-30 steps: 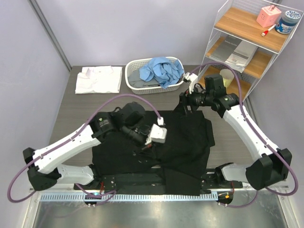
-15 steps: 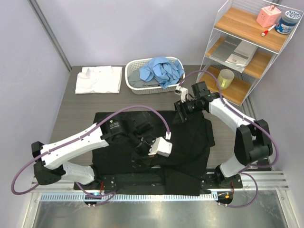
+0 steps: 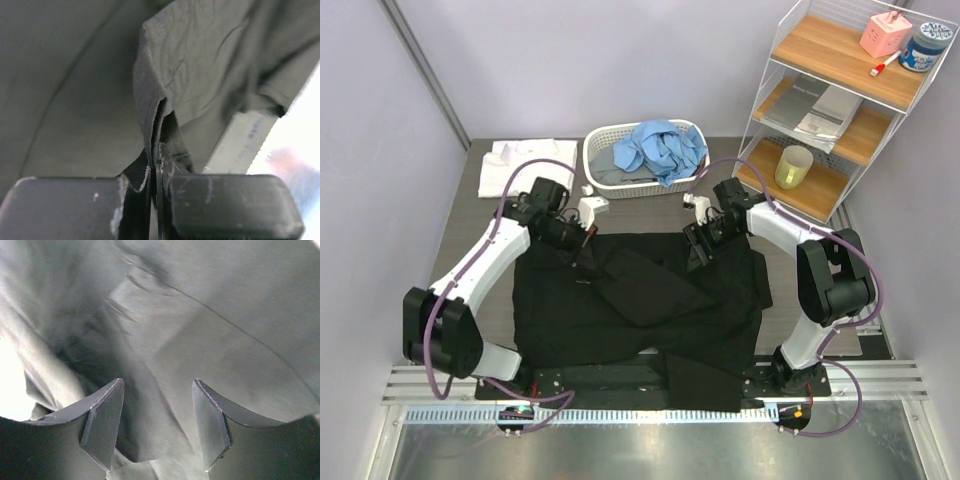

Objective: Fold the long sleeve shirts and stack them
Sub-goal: Fold the shirt

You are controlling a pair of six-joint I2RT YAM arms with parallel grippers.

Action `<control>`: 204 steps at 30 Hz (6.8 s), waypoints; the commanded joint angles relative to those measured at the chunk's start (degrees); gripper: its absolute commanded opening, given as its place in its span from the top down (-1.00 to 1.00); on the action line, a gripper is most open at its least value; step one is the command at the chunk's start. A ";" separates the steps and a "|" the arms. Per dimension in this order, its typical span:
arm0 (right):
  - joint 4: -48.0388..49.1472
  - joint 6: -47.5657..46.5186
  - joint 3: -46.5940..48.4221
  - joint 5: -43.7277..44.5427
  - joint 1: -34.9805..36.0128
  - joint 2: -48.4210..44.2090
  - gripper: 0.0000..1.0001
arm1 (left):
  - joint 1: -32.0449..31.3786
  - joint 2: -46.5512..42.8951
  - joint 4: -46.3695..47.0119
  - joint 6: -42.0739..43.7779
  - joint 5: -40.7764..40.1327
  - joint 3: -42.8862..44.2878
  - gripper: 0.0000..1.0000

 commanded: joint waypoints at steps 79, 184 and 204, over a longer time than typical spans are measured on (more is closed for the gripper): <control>-28.85 -26.39 -2.50 6.36 1.40 -26.23 -0.39 | 26.96 -5.00 -14.54 29.66 -5.88 -9.44 -0.51; -33.44 -27.69 23.63 32.11 16.83 -22.75 0.98 | 22.40 -15.04 -12.80 53.24 -10.89 -16.94 1.00; -23.42 -44.84 37.00 42.66 14.72 -5.60 0.97 | 22.48 9.04 1.45 43.74 -16.33 -2.69 1.00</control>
